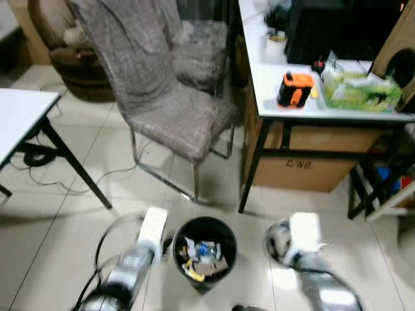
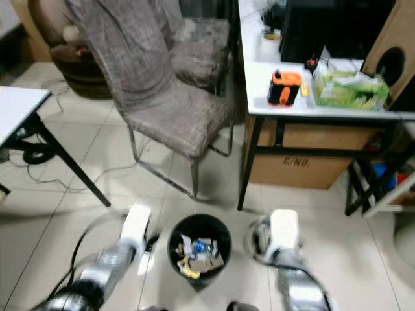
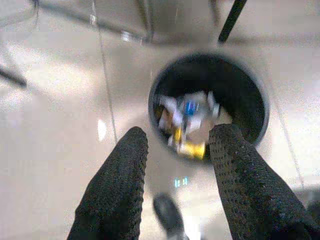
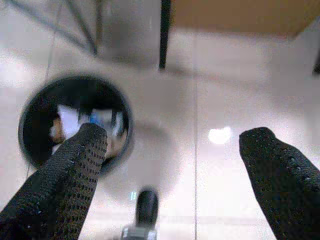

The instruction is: Picking trash to rubbish bin

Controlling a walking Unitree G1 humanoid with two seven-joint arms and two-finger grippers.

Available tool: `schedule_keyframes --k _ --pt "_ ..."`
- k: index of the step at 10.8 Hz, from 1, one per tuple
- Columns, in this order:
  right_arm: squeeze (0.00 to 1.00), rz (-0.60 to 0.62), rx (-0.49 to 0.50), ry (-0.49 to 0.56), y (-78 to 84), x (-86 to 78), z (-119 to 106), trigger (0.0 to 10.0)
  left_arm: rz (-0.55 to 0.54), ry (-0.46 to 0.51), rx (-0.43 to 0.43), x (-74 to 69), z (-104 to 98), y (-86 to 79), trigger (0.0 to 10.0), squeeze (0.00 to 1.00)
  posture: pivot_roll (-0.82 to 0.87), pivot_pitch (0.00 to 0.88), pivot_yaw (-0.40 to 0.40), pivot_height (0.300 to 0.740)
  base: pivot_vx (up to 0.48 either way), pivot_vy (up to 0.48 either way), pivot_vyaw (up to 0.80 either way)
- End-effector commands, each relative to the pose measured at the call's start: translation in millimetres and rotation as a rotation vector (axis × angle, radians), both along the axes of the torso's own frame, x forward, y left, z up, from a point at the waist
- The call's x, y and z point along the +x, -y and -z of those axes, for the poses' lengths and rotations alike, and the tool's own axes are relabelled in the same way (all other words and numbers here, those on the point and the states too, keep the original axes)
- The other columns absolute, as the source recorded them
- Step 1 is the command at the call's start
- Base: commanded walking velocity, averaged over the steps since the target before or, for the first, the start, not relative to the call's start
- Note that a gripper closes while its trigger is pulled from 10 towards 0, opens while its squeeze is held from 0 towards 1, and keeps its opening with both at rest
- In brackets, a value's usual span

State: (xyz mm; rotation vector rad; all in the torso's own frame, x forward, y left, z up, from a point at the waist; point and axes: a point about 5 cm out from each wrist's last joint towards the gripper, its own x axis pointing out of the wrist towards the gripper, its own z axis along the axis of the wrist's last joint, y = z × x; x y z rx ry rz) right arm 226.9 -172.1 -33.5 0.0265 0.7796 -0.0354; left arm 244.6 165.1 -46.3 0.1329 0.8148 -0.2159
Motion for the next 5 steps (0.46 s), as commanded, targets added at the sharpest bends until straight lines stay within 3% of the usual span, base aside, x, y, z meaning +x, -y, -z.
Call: schedule_keyframes --k 1,2,5 --pt "0.0 -0.003 0.009 -0.072 -0.9 -10.3 14.8 10.0 0.002 -0.063 0.031 -11.4 8.4 -5.1 10.0 0.0 -0.06 0.026 -0.001 0.74 0.0 0.0 0.0" --pt "0.0 -0.018 0.007 -0.106 -3.3 -13.4 20.2 10.0 0.024 -0.09 0.052 -17.6 12.8 -5.6 10.0 0.0 -0.05 0.023 -0.008 0.74 0.0 0.0 0.0" --pt "0.0 -0.018 0.007 -0.106 -3.3 -13.4 20.2 10.0 0.024 -0.09 0.052 -17.6 12.8 -5.6 10.0 0.0 -0.05 0.023 -0.008 0.74 0.0 0.0 0.0"
